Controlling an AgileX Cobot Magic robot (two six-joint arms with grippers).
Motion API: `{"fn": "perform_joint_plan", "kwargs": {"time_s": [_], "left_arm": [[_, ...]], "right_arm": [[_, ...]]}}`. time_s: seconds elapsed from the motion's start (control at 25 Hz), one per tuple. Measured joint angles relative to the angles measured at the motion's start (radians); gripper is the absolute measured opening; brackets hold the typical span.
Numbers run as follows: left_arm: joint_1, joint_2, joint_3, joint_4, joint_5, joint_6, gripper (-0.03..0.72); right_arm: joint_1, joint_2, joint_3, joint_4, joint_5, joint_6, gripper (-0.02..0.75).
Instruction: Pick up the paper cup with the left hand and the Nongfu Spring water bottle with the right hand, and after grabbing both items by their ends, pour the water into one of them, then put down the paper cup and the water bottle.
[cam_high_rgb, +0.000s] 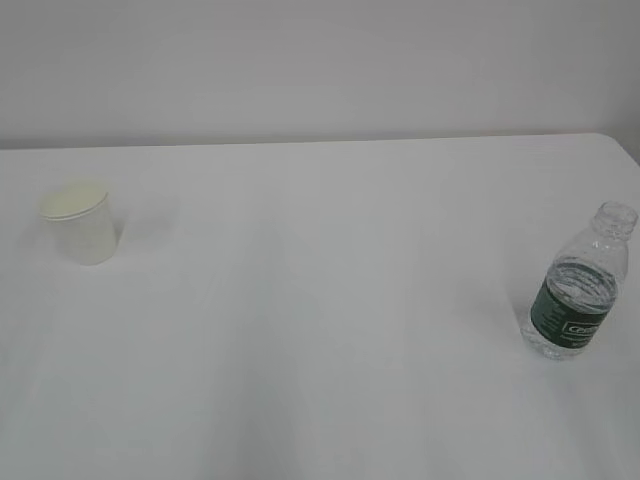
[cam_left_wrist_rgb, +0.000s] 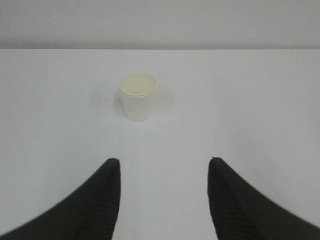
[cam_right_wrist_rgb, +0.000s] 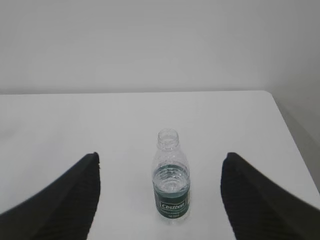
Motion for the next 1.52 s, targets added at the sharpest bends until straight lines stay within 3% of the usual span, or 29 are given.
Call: {"fn": "perform_joint_plan", "kwargs": {"time_s": [0.28, 0.48, 0.92, 1.2, 1.52], "left_arm": [[0.0, 0.069, -0.009, 0.0, -0.063, 0.0, 0.405], [0.0, 0.11, -0.009, -0.004, -0.118, 0.002, 0.458], [0.0, 0.223, -0.009, -0.014, -0.271, 0.076, 0.473], [0.0, 0.336, -0.009, 0.016, -0.46, 0.082, 0.486], [0.0, 0.475, -0.009, 0.007, -0.543, 0.084, 0.543]], "right_arm": [[0.0, 0.075, 0.0, 0.0, -0.142, 0.002, 0.573], [0.0, 0.135, 0.0, 0.0, -0.212, 0.002, 0.573], [0.0, 0.257, 0.0, 0.0, -0.398, 0.002, 0.573], [0.0, 0.416, 0.0, -0.004, -0.621, 0.002, 0.573], [0.0, 0.535, 0.0, -0.004, -0.653, 0.002, 0.573]]}}
